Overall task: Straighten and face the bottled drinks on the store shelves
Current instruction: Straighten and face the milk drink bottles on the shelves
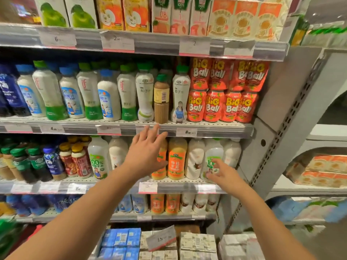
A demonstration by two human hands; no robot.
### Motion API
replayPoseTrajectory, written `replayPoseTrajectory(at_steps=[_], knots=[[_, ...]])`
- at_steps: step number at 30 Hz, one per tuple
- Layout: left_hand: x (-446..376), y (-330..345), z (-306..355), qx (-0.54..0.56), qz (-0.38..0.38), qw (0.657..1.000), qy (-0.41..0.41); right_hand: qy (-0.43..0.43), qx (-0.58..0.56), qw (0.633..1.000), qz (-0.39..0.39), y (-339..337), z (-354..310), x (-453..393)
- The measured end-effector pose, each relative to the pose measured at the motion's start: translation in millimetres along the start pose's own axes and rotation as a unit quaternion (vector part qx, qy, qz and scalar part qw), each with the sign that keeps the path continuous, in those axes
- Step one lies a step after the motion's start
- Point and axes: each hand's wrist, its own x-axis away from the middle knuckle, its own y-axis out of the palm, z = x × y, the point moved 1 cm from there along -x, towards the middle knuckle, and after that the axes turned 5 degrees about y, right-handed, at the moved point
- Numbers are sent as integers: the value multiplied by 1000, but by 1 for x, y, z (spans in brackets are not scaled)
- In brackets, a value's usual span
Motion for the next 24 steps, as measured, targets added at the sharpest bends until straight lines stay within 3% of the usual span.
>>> replayPoseTrajectory(at_steps=[10, 16, 24], knots=[[-21, 54, -16, -58, 47, 997, -2, 78, -39, 978, 191, 1, 4, -78], [-21, 57, -19, -60, 64, 996, -3, 81, -55, 966, 240, 0, -2, -113], [-21, 56, -19, -54, 74, 996, -13, 163, -79, 946, 270, -11, -9, -138]])
